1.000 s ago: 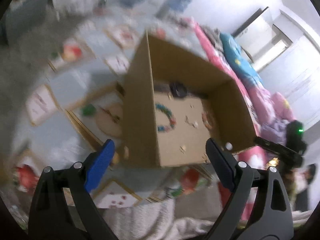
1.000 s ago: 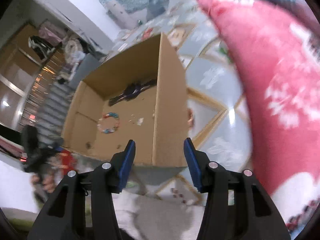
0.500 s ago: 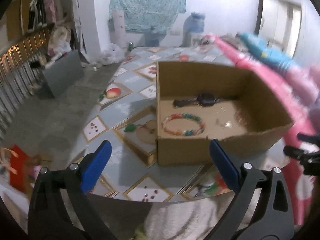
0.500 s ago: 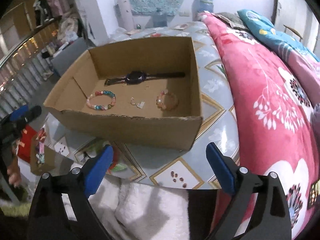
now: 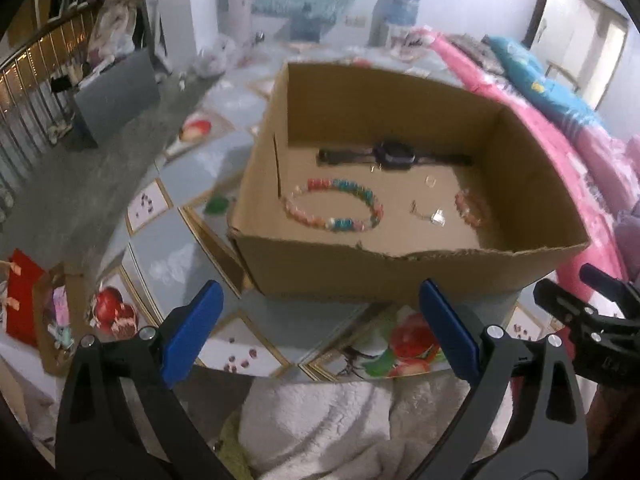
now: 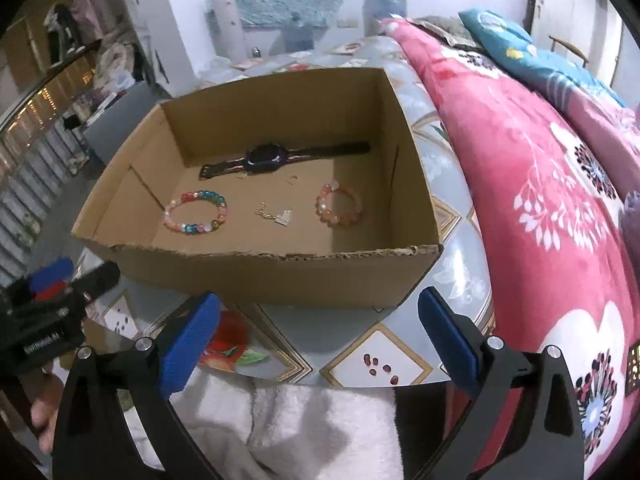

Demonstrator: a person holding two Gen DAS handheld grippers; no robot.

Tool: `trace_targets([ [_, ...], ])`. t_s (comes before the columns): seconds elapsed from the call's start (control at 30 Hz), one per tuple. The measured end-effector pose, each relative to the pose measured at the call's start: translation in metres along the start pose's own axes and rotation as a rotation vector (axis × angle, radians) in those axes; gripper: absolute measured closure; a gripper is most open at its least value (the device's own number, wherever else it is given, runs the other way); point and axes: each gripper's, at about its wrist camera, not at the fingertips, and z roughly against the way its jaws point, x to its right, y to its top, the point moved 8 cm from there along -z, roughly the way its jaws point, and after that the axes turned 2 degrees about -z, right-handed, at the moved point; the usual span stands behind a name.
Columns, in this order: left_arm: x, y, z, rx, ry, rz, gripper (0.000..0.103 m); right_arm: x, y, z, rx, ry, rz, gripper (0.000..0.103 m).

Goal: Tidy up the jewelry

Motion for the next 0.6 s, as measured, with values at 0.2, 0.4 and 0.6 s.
trace_targets([
  [0.2, 0.013, -0.005, -0.011, -0.051, 0.013, -0.020, 0.008, -0.010, -0.001, -0.009, -0.020, 0.005, 0.018, 0.007],
  [0.4, 0.015, -0.002, -0.014, -0.062, 0.026, -0.019, 0.008, -0.008, 0.000, -0.014, -0.029, -0.009, 0.018, 0.007],
  [0.6, 0.015, -0.002, -0.017, -0.074, 0.037, -0.021, 0.008, -0.006, 0.000, -0.021, -0.038, -0.010, 0.005, 0.007],
])
